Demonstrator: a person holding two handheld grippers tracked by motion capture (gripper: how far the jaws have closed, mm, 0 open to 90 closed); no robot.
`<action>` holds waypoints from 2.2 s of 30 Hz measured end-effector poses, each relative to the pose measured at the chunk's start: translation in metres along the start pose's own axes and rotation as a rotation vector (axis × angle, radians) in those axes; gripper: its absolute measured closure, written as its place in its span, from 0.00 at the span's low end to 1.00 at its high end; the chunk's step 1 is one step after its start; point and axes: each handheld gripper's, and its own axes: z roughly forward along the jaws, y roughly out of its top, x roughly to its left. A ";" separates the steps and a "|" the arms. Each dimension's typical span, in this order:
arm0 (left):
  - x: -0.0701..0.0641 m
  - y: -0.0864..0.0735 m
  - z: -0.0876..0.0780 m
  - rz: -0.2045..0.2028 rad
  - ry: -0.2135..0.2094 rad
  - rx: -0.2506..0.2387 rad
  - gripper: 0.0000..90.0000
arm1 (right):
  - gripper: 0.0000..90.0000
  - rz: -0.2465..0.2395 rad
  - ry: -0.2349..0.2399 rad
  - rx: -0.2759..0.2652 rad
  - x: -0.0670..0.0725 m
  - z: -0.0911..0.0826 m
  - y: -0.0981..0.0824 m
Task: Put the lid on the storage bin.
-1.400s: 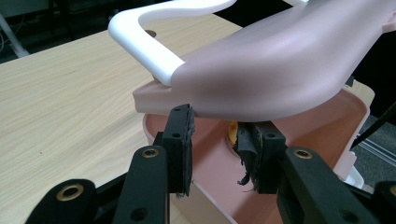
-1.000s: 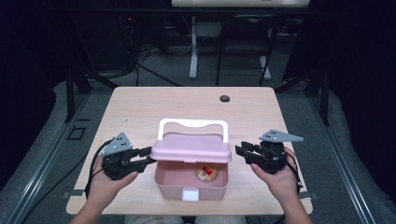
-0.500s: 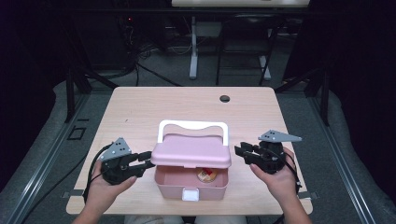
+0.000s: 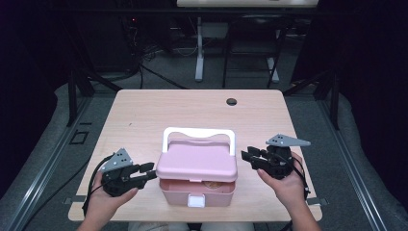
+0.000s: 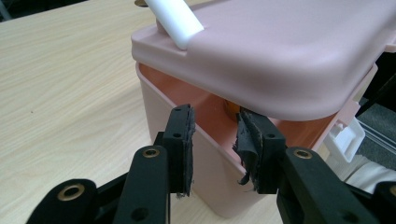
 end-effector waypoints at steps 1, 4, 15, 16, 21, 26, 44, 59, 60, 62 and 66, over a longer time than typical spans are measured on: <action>0.000 -0.001 0.000 0.001 0.000 0.002 0.73 | 0.73 -0.002 0.001 0.001 0.000 0.000 0.000; 0.001 -0.004 0.001 -0.011 -0.001 0.002 0.73 | 0.72 -0.001 0.001 0.003 0.000 0.000 0.000; 0.005 -0.009 0.002 -0.031 0.004 0.004 0.73 | 0.72 0.002 0.003 0.001 0.000 0.001 0.000; 0.006 -0.009 0.001 -0.029 0.005 0.002 0.73 | 0.72 0.002 0.002 0.001 0.000 0.001 0.000; 0.008 -0.009 0.000 -0.035 0.016 -0.006 0.72 | 0.72 0.005 0.002 -0.001 -0.001 0.001 -0.001; 0.012 -0.012 0.001 -0.041 0.028 -0.003 0.69 | 0.72 0.008 -0.001 0.001 -0.001 0.002 -0.001; 0.022 -0.013 0.002 -0.080 0.063 -0.018 0.55 | 0.67 0.011 -0.007 -0.008 -0.004 0.004 -0.003; 0.041 0.018 0.013 -0.116 0.092 -0.074 0.54 | 0.65 0.027 -0.025 -0.014 -0.013 0.004 -0.006; 0.042 0.018 0.014 -0.116 0.093 -0.075 0.54 | 0.65 0.032 -0.027 -0.013 -0.014 0.004 -0.006; 0.045 0.018 0.017 -0.122 0.095 -0.069 0.54 | 0.65 0.033 -0.029 -0.014 -0.015 0.004 -0.006; 0.050 0.012 0.021 -0.132 0.102 -0.065 0.54 | 0.64 0.041 -0.039 -0.013 -0.019 0.005 -0.008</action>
